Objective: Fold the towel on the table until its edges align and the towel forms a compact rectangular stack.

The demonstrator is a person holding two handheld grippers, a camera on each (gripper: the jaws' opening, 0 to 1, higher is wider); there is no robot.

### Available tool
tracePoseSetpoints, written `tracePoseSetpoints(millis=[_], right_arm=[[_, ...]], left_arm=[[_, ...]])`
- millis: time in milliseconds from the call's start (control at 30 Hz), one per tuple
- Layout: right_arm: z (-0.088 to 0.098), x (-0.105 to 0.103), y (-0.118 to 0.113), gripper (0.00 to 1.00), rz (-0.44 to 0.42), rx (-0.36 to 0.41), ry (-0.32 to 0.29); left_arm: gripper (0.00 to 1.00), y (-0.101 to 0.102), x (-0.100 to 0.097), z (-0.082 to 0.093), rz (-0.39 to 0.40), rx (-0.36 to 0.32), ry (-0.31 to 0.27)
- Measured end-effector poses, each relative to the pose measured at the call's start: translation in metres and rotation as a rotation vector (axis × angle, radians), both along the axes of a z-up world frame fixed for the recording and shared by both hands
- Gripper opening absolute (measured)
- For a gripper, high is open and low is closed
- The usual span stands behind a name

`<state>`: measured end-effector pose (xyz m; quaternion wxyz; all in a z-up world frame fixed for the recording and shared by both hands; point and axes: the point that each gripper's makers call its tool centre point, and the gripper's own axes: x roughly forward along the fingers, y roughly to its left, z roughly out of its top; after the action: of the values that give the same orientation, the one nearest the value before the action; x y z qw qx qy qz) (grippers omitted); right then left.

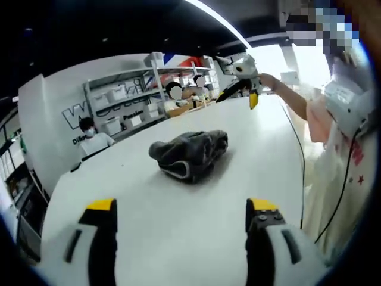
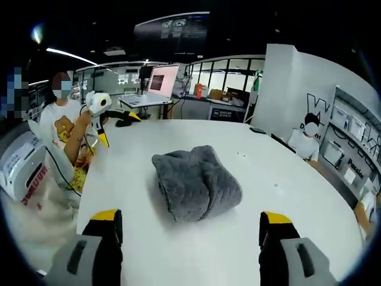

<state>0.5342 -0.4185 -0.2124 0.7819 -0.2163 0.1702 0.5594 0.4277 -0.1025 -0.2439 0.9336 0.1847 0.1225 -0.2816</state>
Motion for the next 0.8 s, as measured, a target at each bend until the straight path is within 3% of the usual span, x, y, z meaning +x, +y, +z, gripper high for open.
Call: tracePoseSetpoints(millis=[533,800], right_arm=[[-0.02,-0.021,-0.054,1.0,-0.109,0.061,-0.042],[-0.042,-0.027,-0.074,1.0,-0.16,0.093,-0.032]], left_arm=[[0.94,-0.011,0.012,0.003,-0.044,0.003,-0.004],[0.94,-0.012,0.015,-0.004,-0.049,-0.006,0.006]])
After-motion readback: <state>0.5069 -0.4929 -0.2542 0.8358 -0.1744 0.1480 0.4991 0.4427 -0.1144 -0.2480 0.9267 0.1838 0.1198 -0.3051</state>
